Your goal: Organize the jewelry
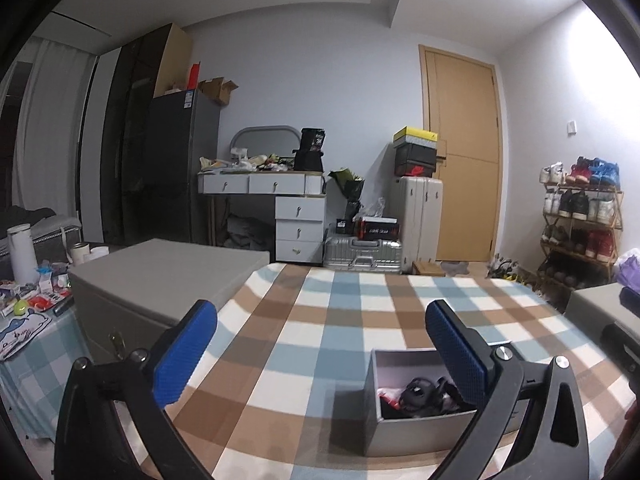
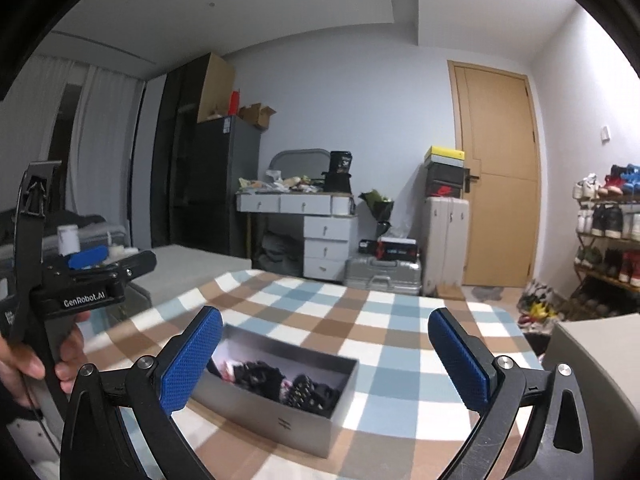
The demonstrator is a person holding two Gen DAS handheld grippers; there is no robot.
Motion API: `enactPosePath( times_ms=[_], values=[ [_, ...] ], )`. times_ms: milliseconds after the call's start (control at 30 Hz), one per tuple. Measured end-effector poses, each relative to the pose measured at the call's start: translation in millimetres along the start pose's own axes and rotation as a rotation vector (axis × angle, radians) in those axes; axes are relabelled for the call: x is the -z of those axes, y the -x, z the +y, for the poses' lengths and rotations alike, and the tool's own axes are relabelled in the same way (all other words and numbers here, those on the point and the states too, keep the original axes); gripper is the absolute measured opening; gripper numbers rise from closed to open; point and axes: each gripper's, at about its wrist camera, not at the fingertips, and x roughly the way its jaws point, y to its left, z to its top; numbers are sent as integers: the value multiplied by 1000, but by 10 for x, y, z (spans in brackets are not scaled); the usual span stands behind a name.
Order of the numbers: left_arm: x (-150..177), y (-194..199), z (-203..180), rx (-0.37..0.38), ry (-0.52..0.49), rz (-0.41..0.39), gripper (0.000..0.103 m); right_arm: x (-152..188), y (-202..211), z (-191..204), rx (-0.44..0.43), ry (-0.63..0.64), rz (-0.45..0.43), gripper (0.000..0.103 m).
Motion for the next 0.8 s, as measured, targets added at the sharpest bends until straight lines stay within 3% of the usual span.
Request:
enactPosePath(
  times_ms=[100, 233, 533, 600, 800],
  values=[
    [58, 15, 14, 32, 11, 8, 102, 95, -59, -10, 43, 11, 24, 103],
    [100, 23, -78, 19, -36, -12, 102, 167, -136, -60, 60, 0, 53, 103],
    [149, -50, -172, 68, -71, 85, 102, 237, -324, -168, 51, -55, 181, 103],
    [157, -84, -194, 68, -76, 123, 102, 248, -325, -208, 47, -74, 185, 103],
    [167, 10, -190, 81, -67, 109, 102, 246, -292, -202, 53, -73, 174, 103]
  ],
)
